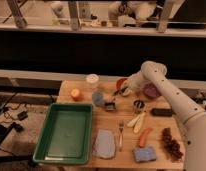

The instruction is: Wipe table surface with brush

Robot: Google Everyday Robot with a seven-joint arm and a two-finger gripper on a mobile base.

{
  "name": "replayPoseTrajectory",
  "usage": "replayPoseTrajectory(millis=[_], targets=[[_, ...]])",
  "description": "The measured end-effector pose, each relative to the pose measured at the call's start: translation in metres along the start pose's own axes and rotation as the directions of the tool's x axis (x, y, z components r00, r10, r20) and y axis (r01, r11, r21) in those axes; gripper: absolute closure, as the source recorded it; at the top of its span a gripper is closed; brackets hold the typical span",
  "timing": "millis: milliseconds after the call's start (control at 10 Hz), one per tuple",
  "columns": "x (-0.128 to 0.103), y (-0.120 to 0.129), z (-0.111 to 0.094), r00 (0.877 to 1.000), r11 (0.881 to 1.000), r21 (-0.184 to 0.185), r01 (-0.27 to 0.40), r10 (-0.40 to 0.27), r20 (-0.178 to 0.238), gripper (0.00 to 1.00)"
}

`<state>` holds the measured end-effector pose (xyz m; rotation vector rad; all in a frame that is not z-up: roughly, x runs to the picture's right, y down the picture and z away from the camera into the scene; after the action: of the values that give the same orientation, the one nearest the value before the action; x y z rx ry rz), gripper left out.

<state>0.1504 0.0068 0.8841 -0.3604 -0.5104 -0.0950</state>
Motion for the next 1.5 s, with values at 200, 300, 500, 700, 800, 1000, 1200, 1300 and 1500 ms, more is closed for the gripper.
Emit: replayPoseTrajectory(millis=[200,300,500,700,800,1000,1200,1300,1500], targets=[[-0.011,0.014,-0.005,1.000,1.000,-0.012,0.008,-0.008,0.025,1.00],[-0.016,0.017,-0.005,0.999,1.000,-0.018,0.014,-0.013,0.033,1.00],[-0.018,0.032,-0.011,0.999,0.999,-0.030,0.011,-0.010,0.038,1.00],[-0.012,0.040,-0.017,1.000,0.999,-0.032,-0.003,0.004,0.030,1.00],[0.000,0.045,-0.023,1.000,0.999,-0.030,-0.019,0.019,0.016,1.00],[0.023,0.048,-0.032,0.999,0.999,-0.018,-0.051,0.050,-0.017,1.00],[0.044,0.045,-0.037,0.995,0.997,-0.003,-0.080,0.080,-0.052,1.00],[0.053,0.042,-0.038,0.993,0.996,0.004,-0.092,0.092,-0.069,1.00],[0.071,0.029,-0.040,0.989,0.994,0.020,-0.110,0.111,-0.100,1.00]])
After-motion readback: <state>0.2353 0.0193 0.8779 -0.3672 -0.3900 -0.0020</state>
